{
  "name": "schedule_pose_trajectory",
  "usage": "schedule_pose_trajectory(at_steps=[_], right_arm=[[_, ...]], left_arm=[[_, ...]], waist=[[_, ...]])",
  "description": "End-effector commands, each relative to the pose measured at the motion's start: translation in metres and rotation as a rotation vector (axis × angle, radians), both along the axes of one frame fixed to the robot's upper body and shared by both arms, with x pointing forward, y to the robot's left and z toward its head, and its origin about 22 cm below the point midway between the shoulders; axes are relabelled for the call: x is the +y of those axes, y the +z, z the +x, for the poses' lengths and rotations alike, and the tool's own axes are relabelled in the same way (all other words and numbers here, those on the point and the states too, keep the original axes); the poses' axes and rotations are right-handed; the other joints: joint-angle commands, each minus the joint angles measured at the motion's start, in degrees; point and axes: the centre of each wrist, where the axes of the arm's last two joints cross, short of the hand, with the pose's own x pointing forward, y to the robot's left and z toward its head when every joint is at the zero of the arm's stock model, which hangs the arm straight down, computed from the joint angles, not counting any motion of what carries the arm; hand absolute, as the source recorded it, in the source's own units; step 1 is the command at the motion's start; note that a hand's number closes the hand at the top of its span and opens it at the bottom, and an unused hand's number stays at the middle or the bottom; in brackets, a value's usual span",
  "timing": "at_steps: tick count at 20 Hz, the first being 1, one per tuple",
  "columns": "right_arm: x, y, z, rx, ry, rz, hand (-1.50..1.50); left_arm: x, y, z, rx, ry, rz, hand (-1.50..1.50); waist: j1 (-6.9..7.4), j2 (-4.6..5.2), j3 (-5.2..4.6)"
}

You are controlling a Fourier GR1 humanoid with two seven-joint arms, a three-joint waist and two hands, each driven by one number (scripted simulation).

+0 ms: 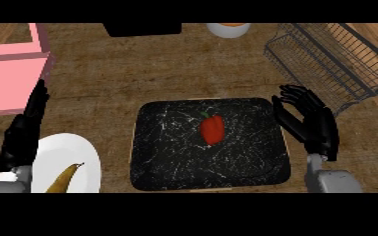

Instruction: Pick the bell pepper from the tray and place it in the tiered basket

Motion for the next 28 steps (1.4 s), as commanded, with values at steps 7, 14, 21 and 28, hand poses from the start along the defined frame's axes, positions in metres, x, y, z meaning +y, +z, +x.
schedule_pose_trajectory(at_steps=[7, 14, 21, 28], right_arm=[[0.026, 0.017, -0.069, 0.091, -0.351, -0.249, -1.5], [0.024, 0.049, -0.068, 0.423, -0.024, -0.547, -1.5], [0.071, 0.124, -0.037, 0.605, -0.012, -0.604, -1.5], [0.1, 0.13, -0.002, 0.751, 0.036, -0.556, -1.5]], left_arm=[[-0.016, 0.012, 0.024, 0.033, -0.081, -0.028, 0.0], [-0.029, 0.019, 0.025, 0.027, -0.129, -0.018, 0.0], [-0.027, 0.024, 0.03, 0.02, -0.139, -0.013, 0.0], [-0.033, 0.013, 0.028, 0.015, -0.137, -0.02, 0.0]], waist=[[1.51, 0.01, -0.14], [3.63, 0.18, -0.39], [5.39, 0.34, -0.04], [5.32, 0.41, 0.03]])
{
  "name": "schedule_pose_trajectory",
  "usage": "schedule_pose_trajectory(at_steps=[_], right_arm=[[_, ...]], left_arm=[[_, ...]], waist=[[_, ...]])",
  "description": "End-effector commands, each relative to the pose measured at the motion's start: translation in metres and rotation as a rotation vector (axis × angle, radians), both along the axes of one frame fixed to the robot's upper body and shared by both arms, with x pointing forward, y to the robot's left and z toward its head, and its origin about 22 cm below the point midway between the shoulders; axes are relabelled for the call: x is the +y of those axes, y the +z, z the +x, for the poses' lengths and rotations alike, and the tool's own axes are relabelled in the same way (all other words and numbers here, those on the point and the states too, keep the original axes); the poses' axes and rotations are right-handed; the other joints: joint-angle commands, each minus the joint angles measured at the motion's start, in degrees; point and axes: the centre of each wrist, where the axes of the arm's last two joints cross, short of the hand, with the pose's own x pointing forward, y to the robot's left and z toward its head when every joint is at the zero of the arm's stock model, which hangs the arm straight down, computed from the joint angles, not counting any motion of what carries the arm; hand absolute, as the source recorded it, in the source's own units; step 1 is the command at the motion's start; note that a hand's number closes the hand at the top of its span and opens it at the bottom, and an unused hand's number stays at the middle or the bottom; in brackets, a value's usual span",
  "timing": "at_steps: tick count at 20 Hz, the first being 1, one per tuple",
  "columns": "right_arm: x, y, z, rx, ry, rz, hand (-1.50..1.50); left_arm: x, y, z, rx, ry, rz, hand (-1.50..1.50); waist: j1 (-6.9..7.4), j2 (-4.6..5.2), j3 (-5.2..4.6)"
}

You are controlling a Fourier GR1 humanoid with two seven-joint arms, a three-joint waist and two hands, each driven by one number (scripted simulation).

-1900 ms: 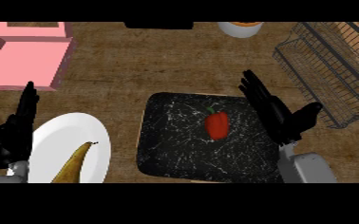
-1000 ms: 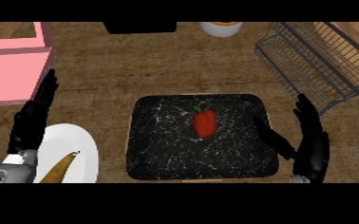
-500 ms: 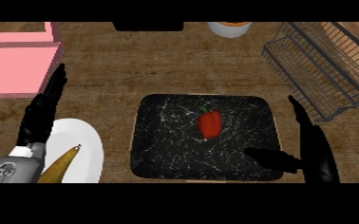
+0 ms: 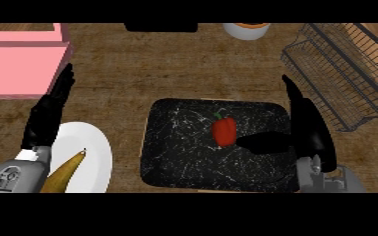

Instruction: Pick the bell pepper from the tray and place it in the tiered basket

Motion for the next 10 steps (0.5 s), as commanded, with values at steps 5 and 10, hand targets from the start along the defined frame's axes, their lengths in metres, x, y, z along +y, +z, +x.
schedule_pose_trajectory(at_steps=[5, 10], right_arm=[[0.033, 0.006, 0.031, 0.296, -0.071, -0.036, -1.5], [0.042, -0.012, 0.042, 0.371, -0.091, -0.062, -1.5]], left_arm=[[-0.007, -0.009, 0.0, 0.003, 0.017, -0.003, 0.0], [0.004, -0.006, 0.001, 0.003, 0.008, 0.004, 0.0]], waist=[[-0.77, -0.06, 0.03], [-0.64, 0.0, 0.14]])
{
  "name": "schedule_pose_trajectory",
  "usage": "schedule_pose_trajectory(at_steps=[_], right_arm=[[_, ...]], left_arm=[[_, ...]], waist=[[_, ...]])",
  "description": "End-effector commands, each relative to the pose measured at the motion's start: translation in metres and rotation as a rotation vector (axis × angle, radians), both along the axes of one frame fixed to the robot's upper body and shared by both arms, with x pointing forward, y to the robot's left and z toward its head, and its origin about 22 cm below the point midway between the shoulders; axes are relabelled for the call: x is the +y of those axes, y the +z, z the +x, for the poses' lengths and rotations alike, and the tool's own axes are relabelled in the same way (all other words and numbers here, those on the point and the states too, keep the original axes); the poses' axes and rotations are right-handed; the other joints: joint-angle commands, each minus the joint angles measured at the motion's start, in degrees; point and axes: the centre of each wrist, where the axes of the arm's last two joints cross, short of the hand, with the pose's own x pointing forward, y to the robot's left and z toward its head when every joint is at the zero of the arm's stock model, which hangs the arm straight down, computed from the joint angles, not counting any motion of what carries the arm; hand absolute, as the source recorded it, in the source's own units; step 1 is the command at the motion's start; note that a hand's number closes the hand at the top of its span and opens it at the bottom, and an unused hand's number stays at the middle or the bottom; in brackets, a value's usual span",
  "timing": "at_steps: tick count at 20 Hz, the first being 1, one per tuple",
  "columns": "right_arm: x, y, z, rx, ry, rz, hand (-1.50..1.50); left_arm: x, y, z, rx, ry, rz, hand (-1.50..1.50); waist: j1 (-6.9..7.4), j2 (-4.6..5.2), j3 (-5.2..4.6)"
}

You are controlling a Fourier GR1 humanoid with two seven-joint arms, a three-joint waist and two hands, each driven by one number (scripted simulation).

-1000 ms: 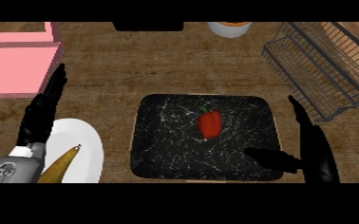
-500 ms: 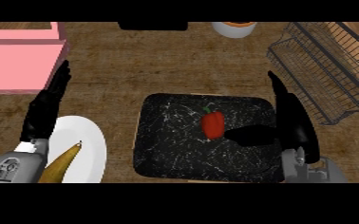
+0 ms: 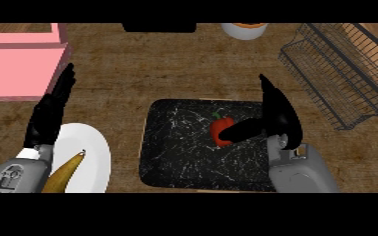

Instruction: Pick the bell pepper from the tray and place it in the tiered basket

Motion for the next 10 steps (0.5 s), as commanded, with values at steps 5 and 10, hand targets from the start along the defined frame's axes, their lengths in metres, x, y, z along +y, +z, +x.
schedule_pose_trajectory(at_steps=[5, 10], right_arm=[[0.023, 0.003, 0.012, 0.227, -0.088, -0.084, -1.5], [0.034, -0.009, 0.001, 0.238, -0.05, -0.184, -1.5]], left_arm=[[-0.004, -0.003, -0.007, 0.003, -0.003, -0.015, 0.0], [-0.003, 0.005, -0.005, 0.004, -0.001, 0.003, 0.0]], waist=[[0.1, -0.17, 0.08], [-0.22, -0.31, 0.1]])
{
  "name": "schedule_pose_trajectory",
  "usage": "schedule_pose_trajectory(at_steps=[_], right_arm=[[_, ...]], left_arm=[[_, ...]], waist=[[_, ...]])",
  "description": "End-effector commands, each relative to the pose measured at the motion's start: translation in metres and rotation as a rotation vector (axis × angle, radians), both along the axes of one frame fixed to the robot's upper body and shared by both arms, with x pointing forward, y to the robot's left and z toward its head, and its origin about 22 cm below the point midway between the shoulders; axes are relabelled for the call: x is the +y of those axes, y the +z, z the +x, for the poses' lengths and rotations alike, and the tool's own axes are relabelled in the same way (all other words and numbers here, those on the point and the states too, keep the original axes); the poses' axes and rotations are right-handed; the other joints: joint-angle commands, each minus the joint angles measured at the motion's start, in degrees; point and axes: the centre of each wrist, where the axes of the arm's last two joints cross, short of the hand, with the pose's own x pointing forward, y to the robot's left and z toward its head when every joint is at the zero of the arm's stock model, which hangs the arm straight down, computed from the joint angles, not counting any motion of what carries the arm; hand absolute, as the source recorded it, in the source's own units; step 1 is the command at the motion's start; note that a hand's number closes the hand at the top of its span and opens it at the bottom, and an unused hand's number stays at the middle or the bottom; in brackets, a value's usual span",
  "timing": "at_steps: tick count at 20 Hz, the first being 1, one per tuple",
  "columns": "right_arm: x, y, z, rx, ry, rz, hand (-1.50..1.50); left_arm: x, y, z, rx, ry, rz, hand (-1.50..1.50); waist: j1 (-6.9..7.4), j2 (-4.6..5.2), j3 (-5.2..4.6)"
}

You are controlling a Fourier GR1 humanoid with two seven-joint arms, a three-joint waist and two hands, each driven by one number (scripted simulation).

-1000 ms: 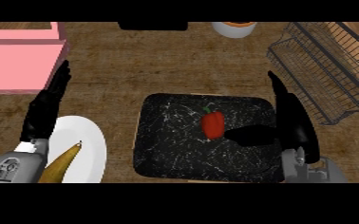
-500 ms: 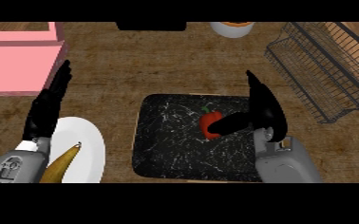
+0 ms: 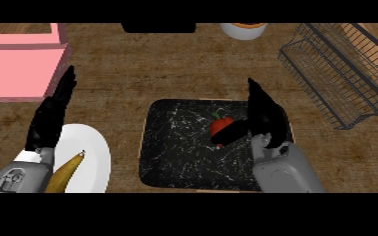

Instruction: Pick the bell pepper from the tray and place it in the tiered basket

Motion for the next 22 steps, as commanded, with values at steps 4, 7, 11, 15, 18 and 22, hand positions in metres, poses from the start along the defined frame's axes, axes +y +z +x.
schedule_pose_trajectory(at_steps=[4, 7, 11, 15, 18, 22], right_arm=[[0.015, 0.001, -0.003, 0.162, -0.104, -0.14, -1.5], [0.011, 0.01, -0.004, 0.143, -0.095, -0.166, -1.5], [0.014, 0.003, 0.004, 0.163, -0.109, -0.19, -1.5], [0.012, -0.004, 0.002, 0.189, -0.117, -0.162, -1.5], [0.021, -0.019, 0.0, 0.207, -0.113, -0.167, -1.5], [0.013, -0.022, 0.0, 0.229, -0.141, -0.141, -1.5]], left_arm=[[0.011, 0.009, 0.001, 0.022, 0.014, 0.001, 0.0], [0.016, 0.006, 0.006, 0.015, 0.017, -0.005, 0.0], [0.001, -0.006, 0.002, 0.015, 0.002, -0.019, 0.0], [0.029, 0.014, -0.004, -0.009, 0.006, 0.02, 0.0], [-0.001, -0.004, 0.002, -0.014, 0.006, 0.004, 0.0], [0.005, 0.011, 0.005, 0.003, 0.007, -0.002, 0.0]], waist=[[-0.09, -0.15, 0.0], [-0.72, -0.07, -0.02], [-0.29, 0.12, 0.02], [0.17, -0.09, 0.01], [-0.12, 0.14, 0.01], [0.0, 0.11, 0.1]])
